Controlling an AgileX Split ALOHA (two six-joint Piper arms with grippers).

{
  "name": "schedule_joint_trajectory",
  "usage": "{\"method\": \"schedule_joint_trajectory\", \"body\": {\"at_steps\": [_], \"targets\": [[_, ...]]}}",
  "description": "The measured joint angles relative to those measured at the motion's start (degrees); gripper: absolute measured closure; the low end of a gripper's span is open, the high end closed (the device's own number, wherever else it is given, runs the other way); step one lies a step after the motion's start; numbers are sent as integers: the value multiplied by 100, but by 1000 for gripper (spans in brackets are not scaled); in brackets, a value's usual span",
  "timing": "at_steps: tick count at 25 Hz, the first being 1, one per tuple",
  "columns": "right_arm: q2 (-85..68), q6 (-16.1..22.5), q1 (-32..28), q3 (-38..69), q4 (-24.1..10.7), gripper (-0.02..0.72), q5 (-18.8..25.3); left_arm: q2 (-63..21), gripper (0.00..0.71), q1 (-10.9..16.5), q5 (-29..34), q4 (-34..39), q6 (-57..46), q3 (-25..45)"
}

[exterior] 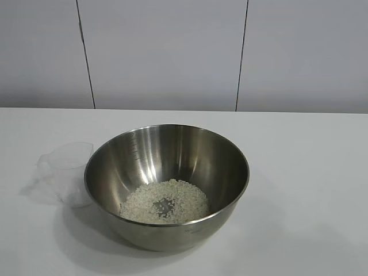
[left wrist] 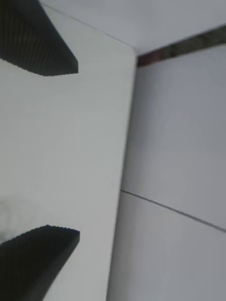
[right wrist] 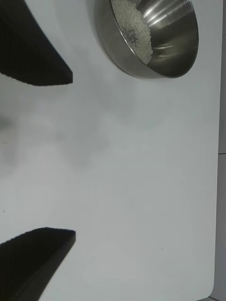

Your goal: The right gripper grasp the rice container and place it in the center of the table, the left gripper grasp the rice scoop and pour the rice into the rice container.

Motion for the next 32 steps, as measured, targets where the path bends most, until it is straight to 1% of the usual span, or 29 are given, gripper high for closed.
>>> {"method": "schedule_joint_trajectory", "body": {"at_steps": [3,7,10,13,15,19,21,23,25,27,30,32], "targets": [[0,0,0,0,0,136,0,-893,84,-82,-162,-81,141,697],[0,0,0,0,0,136,0,-2151,84,-104,-240,-87,64,1870],[0,0,0,0,0,136,0,-3050,84,-129,-544,5,-132,2782],[0,0,0,0,0,136,0,-3839,84,-129,-594,480,-614,3495],[0,0,0,0,0,136,0,-4236,84,-129,-465,893,-1257,3771],[0,0,0,0,0,136,0,-4706,84,-129,624,1769,-2438,3875],[0,0,0,0,0,136,0,-4936,84,-129,1321,2209,-2712,3875],[0,0,0,0,0,136,0,-5123,84,-171,1745,2650,-2988,3875],[0,0,0,0,0,136,0,-5245,84,-269,1808,2970,-3190,3899],[0,0,0,0,0,136,0,-5253,84,-448,1763,3243,-3321,4003],[0,0,0,0,0,136,0,-5253,84,-764,1736,3405,-3479,4036],[0,0,0,0,0,136,0,-5253,84,-910,1701,3419,-3487,4036]]}}
